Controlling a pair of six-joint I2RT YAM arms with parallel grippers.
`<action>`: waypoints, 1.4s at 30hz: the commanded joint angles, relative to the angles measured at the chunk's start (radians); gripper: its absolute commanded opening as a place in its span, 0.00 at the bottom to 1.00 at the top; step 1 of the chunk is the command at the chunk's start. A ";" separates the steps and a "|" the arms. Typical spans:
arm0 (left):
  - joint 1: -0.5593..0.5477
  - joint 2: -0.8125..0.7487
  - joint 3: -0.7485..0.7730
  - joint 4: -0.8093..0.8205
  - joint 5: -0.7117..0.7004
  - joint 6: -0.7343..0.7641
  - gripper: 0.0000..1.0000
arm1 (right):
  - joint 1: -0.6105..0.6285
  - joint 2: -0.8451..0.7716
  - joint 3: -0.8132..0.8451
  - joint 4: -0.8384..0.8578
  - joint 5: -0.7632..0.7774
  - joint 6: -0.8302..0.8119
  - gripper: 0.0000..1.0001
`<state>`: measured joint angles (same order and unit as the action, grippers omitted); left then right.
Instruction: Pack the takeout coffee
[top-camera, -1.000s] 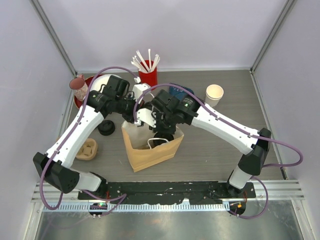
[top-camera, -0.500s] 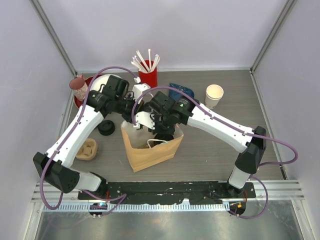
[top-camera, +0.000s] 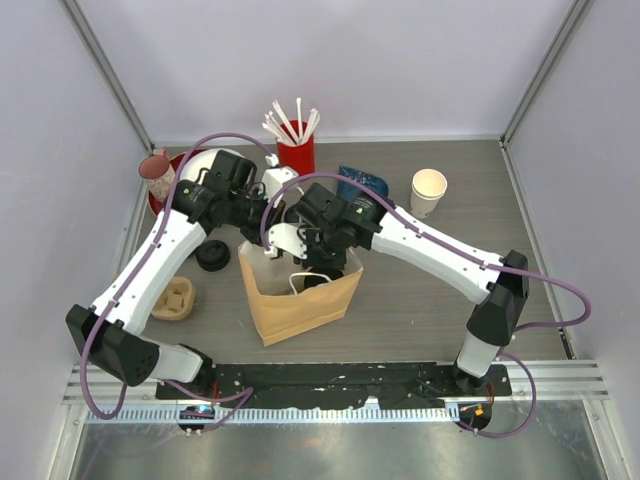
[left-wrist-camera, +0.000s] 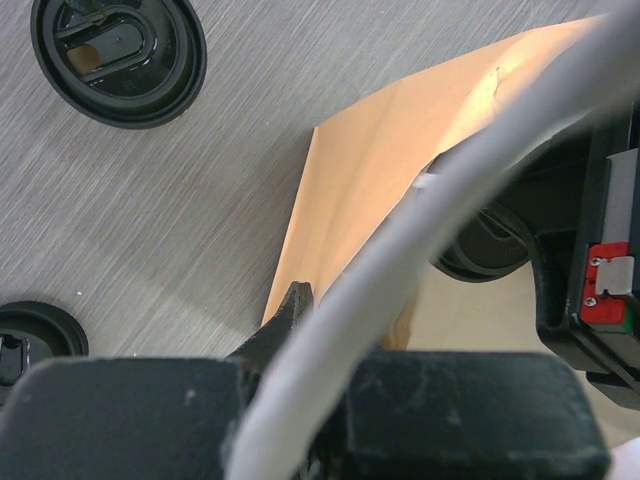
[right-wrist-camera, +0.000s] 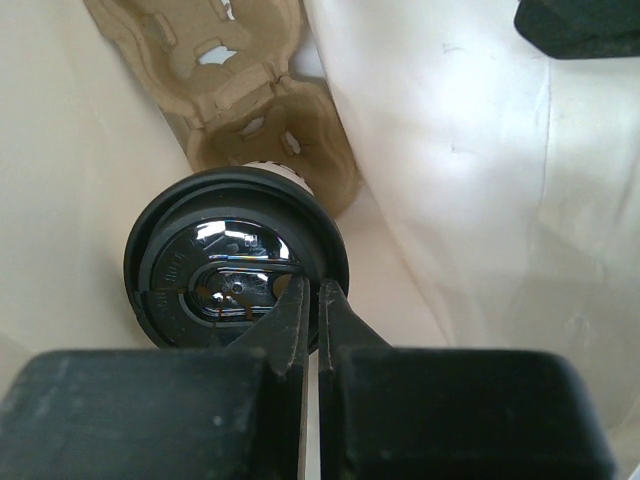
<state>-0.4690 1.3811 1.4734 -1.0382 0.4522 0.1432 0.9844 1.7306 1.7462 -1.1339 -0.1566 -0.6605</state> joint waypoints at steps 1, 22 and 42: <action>-0.023 -0.010 0.056 0.023 0.057 -0.001 0.00 | 0.002 0.069 -0.022 0.057 -0.006 0.055 0.01; -0.022 -0.027 0.048 0.014 -0.063 0.035 0.00 | 0.000 0.020 -0.097 0.051 0.058 0.113 0.01; -0.028 -0.030 0.039 -0.013 -0.021 0.081 0.00 | -0.001 -0.016 -0.062 0.075 0.100 0.173 0.10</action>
<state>-0.4831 1.3830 1.4769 -1.0286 0.3893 0.2108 0.9977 1.7390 1.6772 -1.0634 -0.1139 -0.5697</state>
